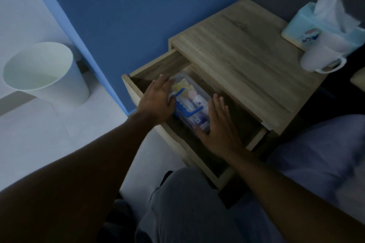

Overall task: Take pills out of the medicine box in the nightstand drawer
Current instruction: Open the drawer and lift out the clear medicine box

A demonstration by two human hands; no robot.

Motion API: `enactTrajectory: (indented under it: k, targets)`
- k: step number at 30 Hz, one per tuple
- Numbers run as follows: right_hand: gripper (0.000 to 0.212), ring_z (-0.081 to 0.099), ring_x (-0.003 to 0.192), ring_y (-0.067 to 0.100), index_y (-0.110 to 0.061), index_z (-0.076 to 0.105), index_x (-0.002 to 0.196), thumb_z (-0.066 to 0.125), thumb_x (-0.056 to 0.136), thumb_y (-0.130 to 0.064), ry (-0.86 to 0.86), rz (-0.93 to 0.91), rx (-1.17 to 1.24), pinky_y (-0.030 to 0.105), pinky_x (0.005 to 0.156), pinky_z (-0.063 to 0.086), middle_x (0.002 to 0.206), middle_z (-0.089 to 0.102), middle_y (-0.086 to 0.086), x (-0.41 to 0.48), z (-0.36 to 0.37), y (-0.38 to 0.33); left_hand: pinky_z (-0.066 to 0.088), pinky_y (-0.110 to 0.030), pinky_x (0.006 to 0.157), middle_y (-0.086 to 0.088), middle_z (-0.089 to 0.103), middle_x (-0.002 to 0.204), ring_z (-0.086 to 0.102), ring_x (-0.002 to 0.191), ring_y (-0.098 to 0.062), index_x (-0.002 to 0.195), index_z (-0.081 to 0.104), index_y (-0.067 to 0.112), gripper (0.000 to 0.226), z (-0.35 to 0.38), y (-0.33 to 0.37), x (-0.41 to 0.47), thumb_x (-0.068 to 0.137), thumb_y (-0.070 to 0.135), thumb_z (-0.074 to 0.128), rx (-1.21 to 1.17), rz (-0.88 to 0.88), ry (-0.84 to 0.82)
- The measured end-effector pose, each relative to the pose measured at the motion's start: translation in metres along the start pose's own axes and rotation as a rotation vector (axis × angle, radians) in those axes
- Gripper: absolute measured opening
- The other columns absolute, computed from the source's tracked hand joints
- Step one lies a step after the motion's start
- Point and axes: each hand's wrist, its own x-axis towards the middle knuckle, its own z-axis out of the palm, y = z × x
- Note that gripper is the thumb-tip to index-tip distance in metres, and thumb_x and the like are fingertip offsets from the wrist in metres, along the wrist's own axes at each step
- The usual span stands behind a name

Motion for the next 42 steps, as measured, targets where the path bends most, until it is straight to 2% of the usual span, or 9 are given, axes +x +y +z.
enactTrajectory:
  k: [5, 9, 19, 24, 28, 32, 35, 38, 42]
  targets:
    - [0.125, -0.015, 0.153, 0.024, -0.016, -0.007, 0.158, 0.063, 0.071, -0.073, -0.023, 0.044, -0.113, 0.044, 0.124, 0.002, 0.166, -0.014, 0.009, 0.01, 0.013, 0.012, 0.052, -0.044, 0.096, -0.014, 0.054, 0.136, 0.057, 0.119, -0.028, 0.144, 0.037, 0.016, 0.051, 0.002, -0.002, 0.042, 0.098, 0.035, 0.049, -0.089, -0.17, -0.171]
    - [0.139, -0.008, 0.153, 0.027, -0.024, -0.009, 0.157, 0.072, 0.056, -0.073, 0.0, 0.149, -0.087, 0.048, 0.121, 0.006, 0.167, -0.007, 0.007, 0.015, 0.029, 0.011, 0.056, -0.039, 0.08, -0.016, 0.062, 0.115, 0.065, 0.099, -0.024, 0.127, 0.05, 0.01, 0.039, 0.004, -0.011, 0.065, 0.101, 0.037, 0.042, -0.15, -0.289, -0.256]
    - [0.14, 0.028, 0.14, 0.03, -0.028, -0.001, 0.157, 0.08, 0.049, -0.067, 0.005, 0.192, -0.105, 0.049, 0.109, 0.038, 0.159, 0.016, 0.009, 0.014, 0.022, -0.004, 0.055, -0.045, 0.091, -0.015, 0.059, 0.124, 0.061, 0.113, -0.028, 0.132, 0.049, 0.011, 0.041, -0.004, -0.009, 0.066, 0.098, 0.033, 0.051, -0.186, -0.343, -0.33]
    - [0.129, 0.03, 0.138, 0.026, -0.026, 0.007, 0.157, 0.072, 0.054, -0.07, 0.054, 0.12, -0.078, 0.044, 0.104, 0.043, 0.157, 0.019, 0.007, -0.002, -0.006, -0.014, 0.057, -0.035, 0.073, -0.01, 0.065, 0.107, 0.066, 0.091, -0.02, 0.123, 0.057, 0.012, 0.035, -0.029, 0.002, 0.053, 0.098, 0.037, 0.05, -0.197, -0.345, -0.228]
    - [0.125, 0.026, 0.141, 0.028, -0.027, 0.008, 0.156, 0.066, 0.057, -0.077, 0.058, 0.072, -0.035, 0.043, 0.106, 0.037, 0.16, 0.015, 0.009, -0.005, -0.043, -0.025, 0.057, -0.043, 0.084, -0.013, 0.065, 0.112, 0.064, 0.096, -0.026, 0.122, 0.061, 0.015, 0.039, -0.062, 0.02, 0.045, 0.095, 0.041, 0.049, -0.133, -0.329, -0.098]
    - [0.125, 0.022, 0.145, 0.029, -0.03, -0.001, 0.155, 0.056, 0.057, -0.083, 0.083, 0.076, -0.008, 0.045, 0.109, 0.034, 0.162, 0.014, 0.008, 0.003, -0.088, -0.035, 0.05, -0.038, 0.098, -0.014, 0.059, 0.128, 0.061, 0.112, -0.032, 0.129, 0.058, 0.024, 0.045, -0.095, 0.043, 0.053, 0.092, 0.049, 0.052, -0.161, -0.323, 0.105]
    - [0.125, 0.019, 0.149, 0.031, -0.033, -0.003, 0.154, 0.055, 0.055, -0.083, 0.107, 0.067, 0.013, 0.052, 0.111, 0.036, 0.164, 0.012, 0.007, 0.017, -0.123, -0.036, 0.042, -0.028, 0.089, -0.01, 0.06, 0.128, 0.057, 0.112, -0.023, 0.129, 0.056, 0.027, 0.047, -0.115, 0.057, 0.062, 0.091, 0.055, 0.05, -0.198, -0.274, 0.2]
    - [0.127, 0.022, 0.148, 0.033, -0.03, 0.004, 0.156, 0.066, 0.057, -0.079, 0.158, 0.049, -0.018, 0.052, 0.111, 0.037, 0.163, 0.016, 0.009, 0.035, -0.15, -0.029, 0.044, -0.033, 0.096, -0.007, 0.062, 0.125, 0.055, 0.118, -0.025, 0.127, 0.057, 0.026, 0.044, -0.126, 0.07, 0.077, 0.092, 0.053, 0.049, -0.254, -0.244, 0.24]
    - [0.128, 0.028, 0.142, 0.031, -0.027, 0.008, 0.156, 0.071, 0.057, -0.077, 0.19, 0.043, -0.11, 0.049, 0.106, 0.042, 0.16, 0.021, 0.009, 0.067, -0.169, -0.011, 0.042, -0.023, 0.082, 0.001, 0.065, 0.112, 0.059, 0.097, -0.015, 0.119, 0.061, 0.023, 0.036, -0.122, 0.084, 0.105, 0.091, 0.046, 0.056, -0.367, -0.232, 0.281]
